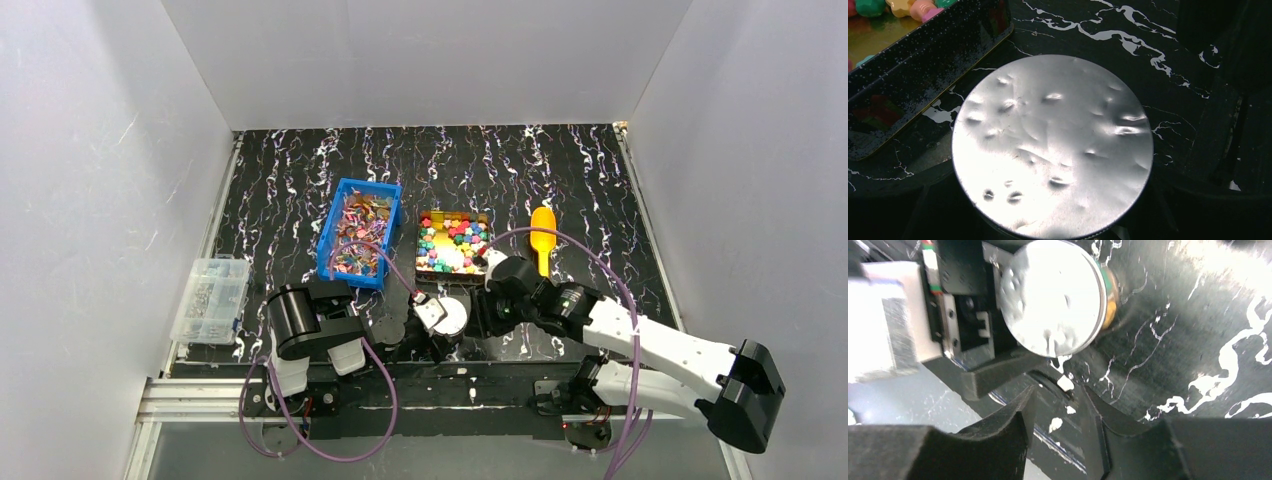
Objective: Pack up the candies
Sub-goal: Screw the bottle lid onto the packing bottle.
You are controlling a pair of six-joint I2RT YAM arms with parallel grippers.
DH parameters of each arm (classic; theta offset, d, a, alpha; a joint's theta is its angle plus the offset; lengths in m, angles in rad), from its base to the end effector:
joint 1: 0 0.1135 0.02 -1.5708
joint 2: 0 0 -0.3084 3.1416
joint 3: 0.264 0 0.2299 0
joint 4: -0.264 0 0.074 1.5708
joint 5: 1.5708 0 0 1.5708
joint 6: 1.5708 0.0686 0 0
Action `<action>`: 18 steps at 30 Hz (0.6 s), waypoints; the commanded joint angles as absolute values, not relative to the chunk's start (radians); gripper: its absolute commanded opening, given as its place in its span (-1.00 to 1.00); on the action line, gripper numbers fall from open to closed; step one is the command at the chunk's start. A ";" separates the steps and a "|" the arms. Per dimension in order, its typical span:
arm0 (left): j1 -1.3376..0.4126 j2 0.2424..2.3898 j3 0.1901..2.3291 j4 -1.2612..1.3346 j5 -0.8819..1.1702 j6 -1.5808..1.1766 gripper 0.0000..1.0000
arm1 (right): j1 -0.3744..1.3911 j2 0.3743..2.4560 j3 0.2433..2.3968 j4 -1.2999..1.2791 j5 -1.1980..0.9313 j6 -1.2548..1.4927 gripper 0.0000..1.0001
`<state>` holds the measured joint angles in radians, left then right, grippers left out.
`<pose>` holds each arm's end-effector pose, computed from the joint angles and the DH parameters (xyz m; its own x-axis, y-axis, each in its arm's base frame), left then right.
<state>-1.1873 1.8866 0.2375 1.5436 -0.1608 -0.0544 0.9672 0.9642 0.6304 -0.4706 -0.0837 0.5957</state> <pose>0.1221 -0.2733 0.1658 -0.0859 0.0694 -0.9939 0.8524 0.5215 -0.0372 0.0931 0.1451 0.2483 -0.8173 -0.2004 -0.5403 -0.4769 0.7615 0.4390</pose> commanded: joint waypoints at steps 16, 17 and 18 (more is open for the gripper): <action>-1.173 1.920 0.201 1.345 -0.175 -0.084 -0.42 | 0.928 1.355 0.989 -0.425 -0.046 0.335 -0.01; -1.173 1.921 0.201 1.345 -0.175 -0.084 -0.43 | 0.919 1.367 0.990 -0.420 -0.057 0.328 -0.01; -1.173 1.923 0.201 1.345 -0.175 -0.085 -0.42 | 0.912 1.377 0.991 -0.413 -0.071 0.318 -0.02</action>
